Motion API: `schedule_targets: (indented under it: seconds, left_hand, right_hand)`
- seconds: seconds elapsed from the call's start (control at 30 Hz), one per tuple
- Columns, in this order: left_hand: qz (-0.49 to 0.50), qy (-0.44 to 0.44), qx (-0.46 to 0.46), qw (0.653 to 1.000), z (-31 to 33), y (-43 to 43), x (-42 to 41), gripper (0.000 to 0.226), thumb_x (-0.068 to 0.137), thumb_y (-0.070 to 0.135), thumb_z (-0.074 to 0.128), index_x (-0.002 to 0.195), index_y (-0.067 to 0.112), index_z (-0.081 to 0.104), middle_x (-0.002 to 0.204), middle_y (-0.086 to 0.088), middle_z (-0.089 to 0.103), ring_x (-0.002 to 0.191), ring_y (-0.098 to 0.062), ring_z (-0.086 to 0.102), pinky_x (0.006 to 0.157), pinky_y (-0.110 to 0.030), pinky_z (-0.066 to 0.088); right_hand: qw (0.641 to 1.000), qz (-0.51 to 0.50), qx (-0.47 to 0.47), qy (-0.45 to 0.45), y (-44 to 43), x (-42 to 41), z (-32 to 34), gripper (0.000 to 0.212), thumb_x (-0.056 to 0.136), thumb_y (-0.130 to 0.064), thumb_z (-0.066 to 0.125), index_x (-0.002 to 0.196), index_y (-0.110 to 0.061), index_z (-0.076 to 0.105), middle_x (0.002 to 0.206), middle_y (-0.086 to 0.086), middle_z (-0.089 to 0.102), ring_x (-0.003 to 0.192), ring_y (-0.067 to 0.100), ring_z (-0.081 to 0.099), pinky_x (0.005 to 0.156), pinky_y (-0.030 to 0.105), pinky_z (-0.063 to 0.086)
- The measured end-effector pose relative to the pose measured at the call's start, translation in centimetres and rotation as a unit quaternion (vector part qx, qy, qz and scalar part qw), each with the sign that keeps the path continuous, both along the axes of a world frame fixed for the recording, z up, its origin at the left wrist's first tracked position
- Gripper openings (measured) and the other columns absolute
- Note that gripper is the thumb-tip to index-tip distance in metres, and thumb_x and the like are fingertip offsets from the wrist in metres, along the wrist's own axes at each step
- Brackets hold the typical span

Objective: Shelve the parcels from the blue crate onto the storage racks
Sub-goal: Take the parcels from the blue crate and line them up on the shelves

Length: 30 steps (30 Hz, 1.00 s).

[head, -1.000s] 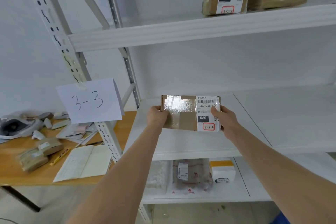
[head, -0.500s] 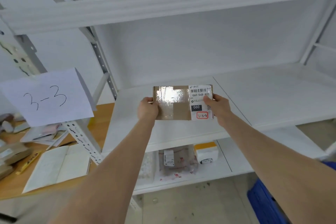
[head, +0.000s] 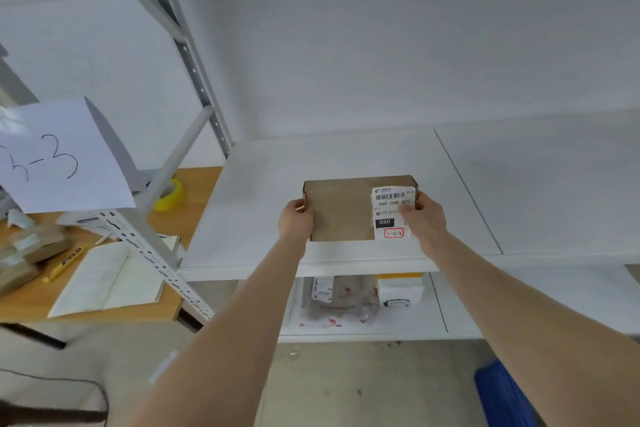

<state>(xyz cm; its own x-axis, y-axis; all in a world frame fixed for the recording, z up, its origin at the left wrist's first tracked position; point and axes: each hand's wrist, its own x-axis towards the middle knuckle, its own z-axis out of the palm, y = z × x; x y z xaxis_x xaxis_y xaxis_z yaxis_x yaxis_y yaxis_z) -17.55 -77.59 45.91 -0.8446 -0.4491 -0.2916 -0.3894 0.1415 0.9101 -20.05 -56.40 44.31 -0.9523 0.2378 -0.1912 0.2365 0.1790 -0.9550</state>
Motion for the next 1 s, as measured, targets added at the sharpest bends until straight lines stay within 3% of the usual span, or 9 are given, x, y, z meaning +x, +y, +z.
schedule_targets:
  seconds: [0.1,0.2,0.33,0.5,0.67,0.83,1.0]
  left_hand:
    - [-0.008,-0.013,0.011,1.000,-1.3,1.8,-0.4,0.038,0.091,0.003,0.046,0.127,0.010,0.055,0.119,-0.007,0.060,0.110,-0.028,0.056,0.081,-0.029,0.045]
    - [-0.015,-0.022,0.016,1.000,-2.3,3.2,-0.7,0.029,0.087,-0.002,0.045,0.108,0.010,0.061,0.101,-0.005,0.061,0.096,-0.027,0.055,0.074,-0.029,0.045]
    - [-0.026,-0.035,0.014,0.999,-3.3,4.5,-1.2,0.043,0.084,-0.004,0.042,0.122,0.007,0.057,0.114,-0.010,0.064,0.091,-0.023,0.054,0.074,-0.029,0.046]
    - [-0.038,-0.047,0.011,0.998,-4.0,5.4,-1.2,0.043,0.082,-0.007,0.041,0.122,0.002,0.055,0.115,-0.015,0.062,0.085,-0.021,0.049,0.058,-0.023,0.041]
    - [-0.039,-0.033,-0.016,0.999,-4.6,5.7,-0.9,0.039,0.088,-0.001,0.047,0.126,0.006,0.050,0.115,-0.008,0.059,0.092,-0.021,0.051,0.059,-0.020,0.041]
    - [-0.059,-0.034,-0.055,0.996,-5.1,6.1,-0.6,0.033,0.091,0.008,0.052,0.124,0.009,0.052,0.114,-0.006,0.061,0.091,-0.021,0.053,0.075,-0.027,0.042]
    - [-0.072,-0.046,-0.090,0.992,-5.3,6.4,-0.5,0.021,0.092,0.012,0.051,0.110,0.006,0.060,0.098,-0.007,0.061,0.087,-0.024,0.052,0.074,-0.028,0.041]
  right_hand:
    - [1.000,-0.004,0.024,-0.003,1.7,-0.5,-1.1,0.020,0.091,-0.004,0.055,0.101,-0.021,0.062,0.096,0.001,0.065,0.086,0.021,0.060,0.075,0.032,0.051]
    - [0.999,-0.020,0.028,-0.007,3.1,-0.8,-2.4,0.022,0.089,-0.002,0.056,0.102,-0.017,0.064,0.093,0.002,0.065,0.086,0.020,0.059,0.074,0.030,0.046]
    - [0.999,-0.032,0.024,-0.015,4.4,-0.8,-3.3,0.022,0.089,0.000,0.054,0.104,-0.013,0.064,0.093,0.002,0.064,0.087,0.020,0.059,0.080,0.030,0.048]
    - [0.999,-0.028,-0.014,-0.023,5.2,-0.6,-3.9,0.027,0.091,0.004,0.052,0.110,-0.011,0.062,0.094,0.004,0.063,0.088,0.022,0.059,0.061,0.022,0.046]
    - [0.999,-0.022,-0.017,-0.024,5.3,-0.5,-4.6,0.029,0.091,0.001,0.054,0.117,-0.010,0.061,0.105,0.007,0.067,0.100,0.025,0.063,0.086,0.035,0.052]
    - [0.996,-0.003,0.078,-0.043,5.4,0.4,-4.9,0.038,0.089,-0.003,0.055,0.126,-0.010,0.057,0.120,0.008,0.065,0.110,0.026,0.060,0.083,0.025,0.041]
    - [0.982,0.017,0.182,-0.050,5.3,0.6,-5.7,0.040,0.094,-0.005,0.042,0.133,-0.012,0.050,0.128,0.009,0.060,0.116,0.030,0.055,0.091,0.032,0.043]
